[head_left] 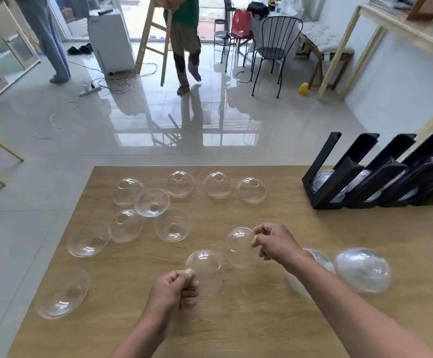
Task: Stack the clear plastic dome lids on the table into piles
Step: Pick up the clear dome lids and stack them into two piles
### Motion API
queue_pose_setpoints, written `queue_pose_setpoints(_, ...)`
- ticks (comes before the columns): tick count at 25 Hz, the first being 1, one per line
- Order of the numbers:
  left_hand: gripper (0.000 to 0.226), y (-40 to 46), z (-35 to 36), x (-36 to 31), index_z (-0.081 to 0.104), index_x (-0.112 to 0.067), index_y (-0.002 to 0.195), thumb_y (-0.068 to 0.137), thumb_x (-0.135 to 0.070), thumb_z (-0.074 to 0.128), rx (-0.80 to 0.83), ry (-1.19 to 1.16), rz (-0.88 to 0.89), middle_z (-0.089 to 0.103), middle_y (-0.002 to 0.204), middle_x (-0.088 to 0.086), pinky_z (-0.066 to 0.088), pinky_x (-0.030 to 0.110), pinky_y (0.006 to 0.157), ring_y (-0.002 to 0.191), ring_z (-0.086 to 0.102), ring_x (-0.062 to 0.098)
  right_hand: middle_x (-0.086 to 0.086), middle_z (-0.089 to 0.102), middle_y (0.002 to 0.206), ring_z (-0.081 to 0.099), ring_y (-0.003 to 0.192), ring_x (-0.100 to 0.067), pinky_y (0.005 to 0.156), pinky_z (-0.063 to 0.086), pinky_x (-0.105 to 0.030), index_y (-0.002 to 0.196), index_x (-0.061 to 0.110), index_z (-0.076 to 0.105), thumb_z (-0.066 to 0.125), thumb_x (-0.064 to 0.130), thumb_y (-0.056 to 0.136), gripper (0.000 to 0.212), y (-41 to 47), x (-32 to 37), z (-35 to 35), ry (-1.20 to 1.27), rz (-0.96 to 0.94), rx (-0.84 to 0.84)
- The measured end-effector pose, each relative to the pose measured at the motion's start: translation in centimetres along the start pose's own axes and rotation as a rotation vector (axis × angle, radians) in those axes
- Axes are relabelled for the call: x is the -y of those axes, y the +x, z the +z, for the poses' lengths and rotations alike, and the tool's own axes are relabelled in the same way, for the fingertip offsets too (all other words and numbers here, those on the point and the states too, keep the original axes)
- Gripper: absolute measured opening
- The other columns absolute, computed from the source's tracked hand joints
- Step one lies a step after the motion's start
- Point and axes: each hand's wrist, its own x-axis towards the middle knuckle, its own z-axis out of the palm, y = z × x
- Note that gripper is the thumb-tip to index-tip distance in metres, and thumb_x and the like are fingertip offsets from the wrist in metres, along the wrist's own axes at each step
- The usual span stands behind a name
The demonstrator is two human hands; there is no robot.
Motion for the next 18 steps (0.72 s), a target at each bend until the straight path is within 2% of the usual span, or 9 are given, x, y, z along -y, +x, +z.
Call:
queue_pose_setpoints(2, 0.019, 0.2, -1.1, 0.8, 0.065, 0.003, 0.103, 0.096, -0.015, 0.065, -0.07, -0.019, -0.027, 0.072, 0.077, 0.011, 0.052, 0.031, 0.053, 0.062, 0.064, 0.02, -0.005, 0.073, 0.092, 0.067, 0.082, -0.025, 0.077, 0.056, -0.038, 0.102, 0.015, 0.067, 0.055, 0.016, 0.091, 0.017, 0.1, -0.2, 0.9, -0.274, -0.075, -0.061)
queue_pose_setpoints(3, 0.021, 0.3, -1.6, 1.4, 0.065, 0.002, 0.108, 0.095, -0.015, 0.066, -0.115, 0.06, 0.014, 0.072, 0.077, 0.007, 0.052, 0.032, 0.055, 0.062, 0.063, 0.019, -0.006, 0.071, 0.103, 0.065, 0.094, -0.028, 0.084, 0.053, -0.039, 0.108, 0.016, 0.065, 0.053, 0.023, 0.094, 0.02, 0.1, -0.4, 1.5, -0.447, -0.142, -0.129)
queue_pose_setpoints(4, 0.025, 0.2, -2.0, 2.0, 0.065, -0.004, 0.113, 0.093, -0.019, 0.067, -0.181, 0.241, 0.092, 0.072, 0.081, 0.002, 0.054, 0.034, 0.061, 0.066, 0.065, 0.017, -0.007, 0.067, 0.114, 0.061, 0.105, -0.029, 0.088, 0.049, -0.04, 0.115, 0.017, 0.063, 0.052, 0.031, 0.096, 0.026, -0.2, -0.6, 2.1, -0.567, -0.226, -0.198)
queue_pose_setpoints(6, 0.042, -0.6, -2.1, 2.8, 0.061, -0.018, 0.124, 0.086, -0.033, 0.07, -0.332, 0.703, 0.297, 0.069, 0.102, -0.006, 0.054, 0.036, 0.079, 0.091, 0.065, 0.015, -0.004, 0.058, 0.131, 0.049, 0.122, -0.028, 0.097, 0.045, -0.042, 0.131, 0.021, 0.055, 0.054, 0.047, 0.095, 0.045, -0.6, -0.7, 3.5, -0.617, -0.351, -0.204)
queue_pose_setpoints(8, 0.066, -1.3, -1.5, 2.7, 0.05, -0.023, 0.137, 0.079, -0.048, 0.071, -0.361, 0.934, 0.532, 0.059, 0.124, -0.006, 0.05, 0.037, 0.094, 0.113, 0.055, 0.017, 0.0, 0.046, 0.145, 0.037, 0.135, -0.026, 0.106, 0.04, -0.046, 0.144, 0.026, 0.041, 0.059, 0.055, 0.088, 0.066, -0.8, -0.5, 4.7, -0.647, -0.361, -0.042)
queue_pose_setpoints(10, 0.091, -0.8, -0.3, 2.4, 0.033, -0.025, 0.15, 0.074, -0.062, 0.068, -0.245, 1.065, 0.65, 0.045, 0.144, -0.004, 0.043, 0.04, 0.106, 0.127, 0.043, 0.02, 0.001, 0.037, 0.152, 0.029, 0.14, -0.028, 0.108, 0.037, -0.05, 0.149, 0.031, 0.029, 0.064, 0.052, 0.082, 0.078, -0.9, -0.6, 5.7, -0.768, -0.306, 0.089)
queue_pose_setpoints(13, 0.112, 0.5, 1.4, 2.1, 0.009, -0.029, 0.156, 0.07, -0.071, 0.066, -0.154, 1.294, 0.618, 0.026, 0.16, 0.003, 0.029, 0.039, 0.115, 0.139, 0.031, 0.024, -0.002, 0.031, 0.154, 0.026, 0.139, -0.03, 0.108, 0.035, -0.055, 0.152, 0.034, 0.019, 0.069, 0.043, 0.077, 0.091, -1.1, -1.0, 6.6, -0.911, -0.279, 0.147)
queue_pose_setpoints(16, 0.112, 1.0, 2.2, 2.3, 0.017, -0.027, 0.155, 0.067, -0.071, 0.069, -0.189, 1.441, 0.636, 0.041, 0.15, -0.001, 0.036, 0.037, 0.107, 0.128, 0.041, 0.022, -0.006, 0.037, 0.146, 0.033, 0.131, -0.031, 0.103, 0.041, -0.051, 0.15, 0.032, 0.024, 0.074, 0.045, 0.075, 0.09, -1.6, -1.1, 6.9, -1.012, -0.32, 0.122)
queue_pose_setpoints(18, 0.108, 0.7, 2.3, 2.6, 0.027, -0.025, 0.153, 0.065, -0.07, 0.07, -0.233, 1.415, 0.637, 0.049, 0.142, -0.004, 0.041, 0.036, 0.1, 0.121, 0.045, 0.02, -0.008, 0.041, 0.142, 0.038, 0.128, -0.031, 0.101, 0.043, -0.05, 0.148, 0.03, 0.028, 0.076, 0.046, 0.072, 0.092, -2.2, -0.8, 6.2, -1.026, -0.356, 0.114)
